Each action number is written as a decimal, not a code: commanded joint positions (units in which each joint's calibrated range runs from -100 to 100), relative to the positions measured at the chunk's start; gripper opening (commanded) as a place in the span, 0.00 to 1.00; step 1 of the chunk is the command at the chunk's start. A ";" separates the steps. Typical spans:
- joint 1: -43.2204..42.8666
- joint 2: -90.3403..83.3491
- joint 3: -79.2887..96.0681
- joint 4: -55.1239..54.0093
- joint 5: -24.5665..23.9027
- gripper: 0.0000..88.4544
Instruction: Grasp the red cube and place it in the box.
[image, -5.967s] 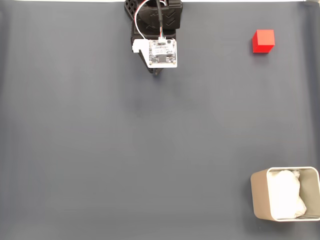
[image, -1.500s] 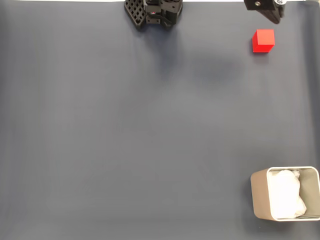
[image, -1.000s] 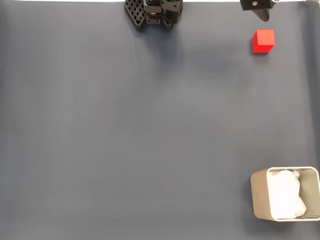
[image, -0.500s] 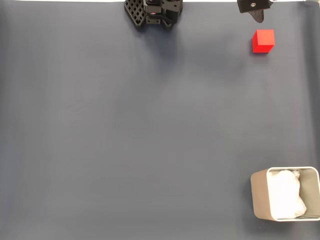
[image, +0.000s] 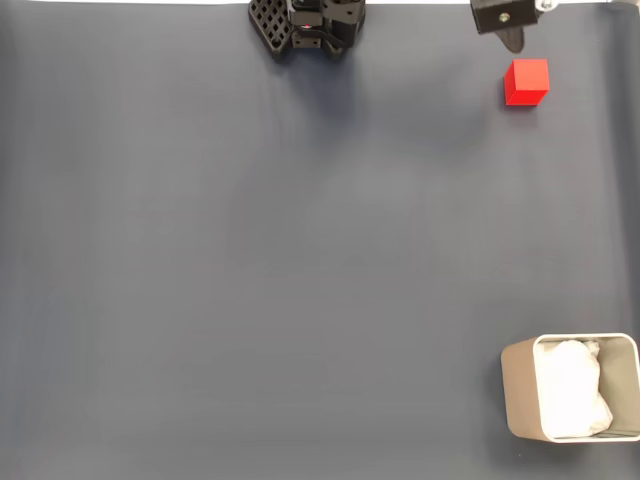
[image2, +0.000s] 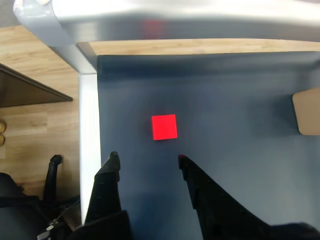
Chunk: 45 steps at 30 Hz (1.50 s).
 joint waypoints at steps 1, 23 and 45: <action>1.14 -0.20 -0.27 -2.98 0.83 0.35; 4.06 6.04 6.85 -19.37 2.64 0.54; 3.77 14.10 8.49 -26.50 1.22 0.57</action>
